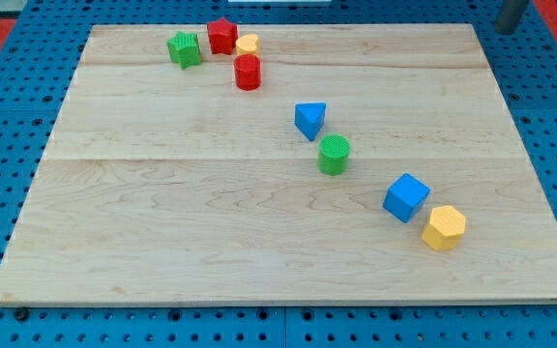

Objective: Move the red star to center left

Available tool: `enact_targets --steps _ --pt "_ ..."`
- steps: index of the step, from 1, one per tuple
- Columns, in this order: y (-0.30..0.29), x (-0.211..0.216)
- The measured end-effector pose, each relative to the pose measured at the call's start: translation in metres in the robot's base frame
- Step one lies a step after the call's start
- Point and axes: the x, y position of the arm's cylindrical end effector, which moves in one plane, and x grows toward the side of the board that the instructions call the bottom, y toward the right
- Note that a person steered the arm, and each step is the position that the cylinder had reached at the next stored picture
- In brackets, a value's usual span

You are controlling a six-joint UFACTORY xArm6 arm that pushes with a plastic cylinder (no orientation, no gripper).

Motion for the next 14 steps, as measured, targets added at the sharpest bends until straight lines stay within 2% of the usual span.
enact_targets --steps 2,3,4,12,14 --pt "-0.010 0.003" --pt "-0.061 0.006" --pt "-0.062 0.006" --pt "-0.351 -0.010" --pt "-0.393 -0.011"
